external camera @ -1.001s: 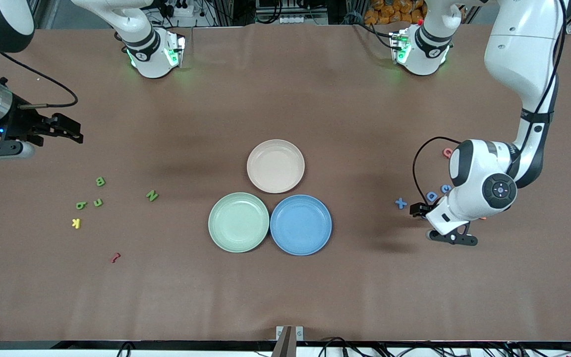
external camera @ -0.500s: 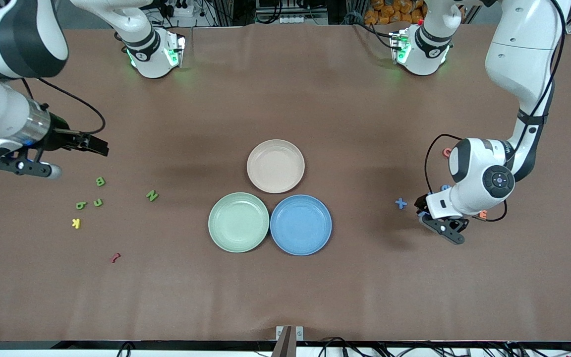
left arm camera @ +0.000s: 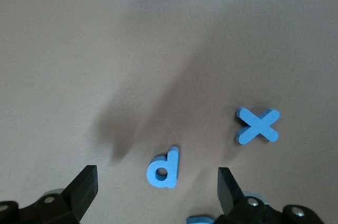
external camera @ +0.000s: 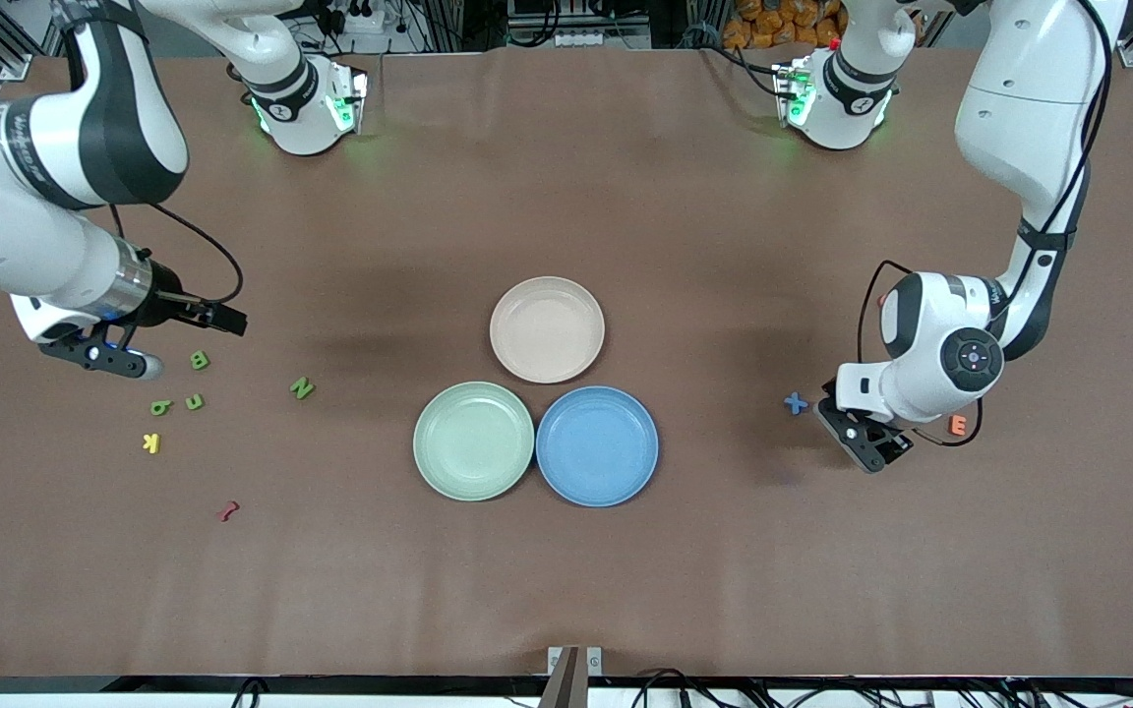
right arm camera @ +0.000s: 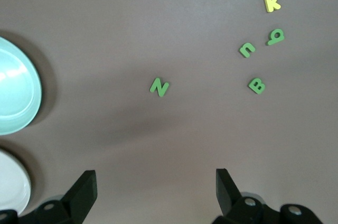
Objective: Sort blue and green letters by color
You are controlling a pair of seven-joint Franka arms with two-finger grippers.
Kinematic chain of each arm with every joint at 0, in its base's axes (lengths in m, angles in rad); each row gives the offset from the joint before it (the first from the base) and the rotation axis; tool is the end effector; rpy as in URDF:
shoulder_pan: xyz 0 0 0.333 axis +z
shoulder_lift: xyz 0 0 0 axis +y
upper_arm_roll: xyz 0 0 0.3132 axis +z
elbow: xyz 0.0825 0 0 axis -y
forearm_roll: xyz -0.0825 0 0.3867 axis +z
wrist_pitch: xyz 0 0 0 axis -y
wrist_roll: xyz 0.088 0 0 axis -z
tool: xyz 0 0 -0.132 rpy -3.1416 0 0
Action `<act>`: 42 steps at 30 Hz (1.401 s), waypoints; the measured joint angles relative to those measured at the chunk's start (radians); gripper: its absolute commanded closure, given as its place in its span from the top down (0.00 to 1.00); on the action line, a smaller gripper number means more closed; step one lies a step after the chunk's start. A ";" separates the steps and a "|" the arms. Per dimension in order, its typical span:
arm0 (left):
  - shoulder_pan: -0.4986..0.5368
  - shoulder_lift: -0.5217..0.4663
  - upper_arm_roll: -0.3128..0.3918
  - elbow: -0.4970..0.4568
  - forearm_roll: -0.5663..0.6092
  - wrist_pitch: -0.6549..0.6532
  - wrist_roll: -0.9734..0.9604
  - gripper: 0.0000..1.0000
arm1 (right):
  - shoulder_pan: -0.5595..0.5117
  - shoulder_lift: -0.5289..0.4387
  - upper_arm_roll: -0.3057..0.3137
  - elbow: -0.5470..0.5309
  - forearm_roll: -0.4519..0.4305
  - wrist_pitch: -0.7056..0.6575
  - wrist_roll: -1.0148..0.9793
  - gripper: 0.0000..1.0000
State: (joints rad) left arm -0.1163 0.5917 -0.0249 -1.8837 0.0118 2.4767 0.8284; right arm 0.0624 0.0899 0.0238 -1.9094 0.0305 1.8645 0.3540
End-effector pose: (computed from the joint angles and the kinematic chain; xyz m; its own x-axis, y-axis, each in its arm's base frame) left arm 0.6290 -0.0889 0.1621 0.5615 -0.8275 0.0059 -0.8275 -0.5615 0.0033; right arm 0.5634 0.0516 0.4093 0.9521 -0.2736 -0.1365 -0.2737 -0.9616 0.0186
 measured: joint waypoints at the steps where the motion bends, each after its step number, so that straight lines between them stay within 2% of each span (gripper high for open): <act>1: 0.000 0.004 0.000 -0.001 0.001 0.000 0.000 1.00 | 0.000 0.000 0.000 -0.015 0.003 0.021 0.004 1.00; 12: 0.005 0.039 0.001 0.001 0.001 0.002 0.000 1.00 | 0.000 0.011 -0.001 -0.197 0.012 0.280 0.100 1.00; 19: 0.009 0.040 0.002 0.012 0.001 0.005 -0.027 0.48 | 0.001 0.065 0.000 -0.241 0.013 0.396 0.151 1.00; 22: 0.010 0.040 0.002 0.021 0.001 0.005 -0.078 0.14 | 0.005 0.090 0.000 -0.247 0.014 0.434 0.171 1.00; 24: 0.009 0.040 0.002 0.024 0.001 0.005 -0.110 0.00 | 0.010 0.104 0.000 -0.251 0.015 0.457 0.194 1.00; 42: -0.008 0.039 -0.003 0.045 0.001 -0.022 -0.219 0.00 | 0.038 0.231 0.000 -0.261 0.016 0.572 0.309 0.96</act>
State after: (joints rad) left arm -0.1243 0.6306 -0.0275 -1.8392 0.0128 2.4544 0.6096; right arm 0.1002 0.3207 0.0239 -2.1701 0.0464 2.4363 0.6634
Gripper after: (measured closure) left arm 0.722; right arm 0.022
